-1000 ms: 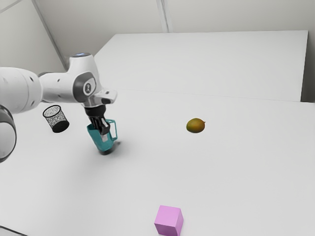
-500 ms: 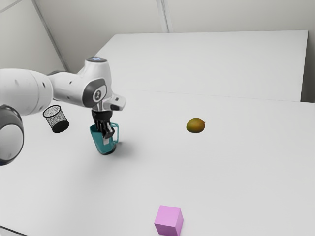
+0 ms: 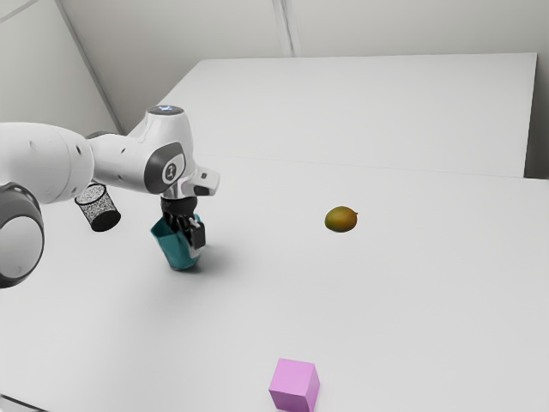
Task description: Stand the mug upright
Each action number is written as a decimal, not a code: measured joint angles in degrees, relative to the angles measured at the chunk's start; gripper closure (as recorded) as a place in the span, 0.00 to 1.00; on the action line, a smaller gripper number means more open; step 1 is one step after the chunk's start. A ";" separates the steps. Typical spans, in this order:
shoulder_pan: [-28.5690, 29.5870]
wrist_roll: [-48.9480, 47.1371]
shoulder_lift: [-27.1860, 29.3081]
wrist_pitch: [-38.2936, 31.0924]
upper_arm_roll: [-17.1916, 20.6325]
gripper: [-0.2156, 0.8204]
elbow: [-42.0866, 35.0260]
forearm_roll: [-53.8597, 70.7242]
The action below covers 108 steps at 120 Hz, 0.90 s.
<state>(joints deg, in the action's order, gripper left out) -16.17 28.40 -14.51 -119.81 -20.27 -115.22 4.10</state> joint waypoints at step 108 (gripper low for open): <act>0.87 -3.52 10.40 15.15 -0.31 0.21 20.76 -1.58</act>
<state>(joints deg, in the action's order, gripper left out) -15.31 24.88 -4.11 -104.65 -20.58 -94.46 2.52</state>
